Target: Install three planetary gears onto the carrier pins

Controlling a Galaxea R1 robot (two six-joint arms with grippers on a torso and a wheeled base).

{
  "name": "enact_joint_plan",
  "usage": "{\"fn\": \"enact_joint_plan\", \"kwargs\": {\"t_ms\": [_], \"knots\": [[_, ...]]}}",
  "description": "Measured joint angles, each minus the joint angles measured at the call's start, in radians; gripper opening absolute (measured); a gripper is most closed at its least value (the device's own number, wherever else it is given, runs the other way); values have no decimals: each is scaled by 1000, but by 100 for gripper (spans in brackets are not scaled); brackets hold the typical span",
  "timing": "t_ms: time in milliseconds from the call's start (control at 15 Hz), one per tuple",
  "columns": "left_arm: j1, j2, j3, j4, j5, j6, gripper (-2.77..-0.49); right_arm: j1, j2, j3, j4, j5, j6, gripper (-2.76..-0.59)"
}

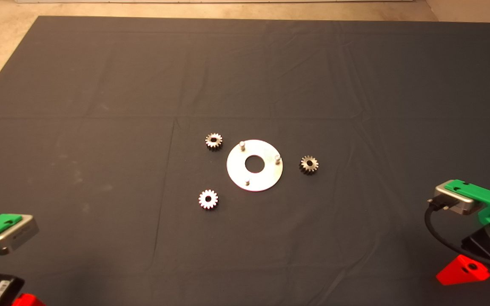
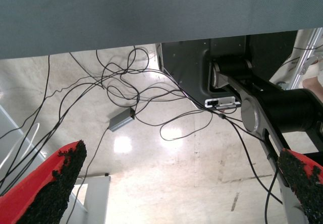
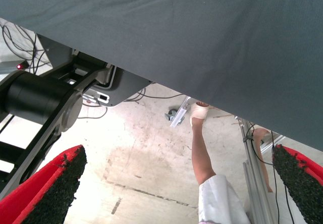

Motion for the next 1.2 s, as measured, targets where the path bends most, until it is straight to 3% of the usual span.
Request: {"fn": "enact_joint_plan", "kwargs": {"t_ms": [267,667,800,867,933,1000,1067,1200], "knots": [[0,-47,0,0,0,2,-49,0,1,0,0,1,0,-61],[0,-48,0,0,0,11,-49,0,0,0,0,1,0,-61],[0,-43,-25,0,0,41,-49,0,1,0,0,1,0,-61],[0,-33,-66,4,0,66,-49,0,1,0,0,3,0,-61],[0,-11,-122,14,-6,87,-49,0,1,0,0,3,0,-61],[0,25,-172,48,-16,99,-49,0,1,0,0,6,0,-61],[0,76,-205,72,-19,106,-49,0,3,0,0,6,0,-61],[0,190,-262,103,-46,107,-49,0,3,0,0,9,0,-61]]}}
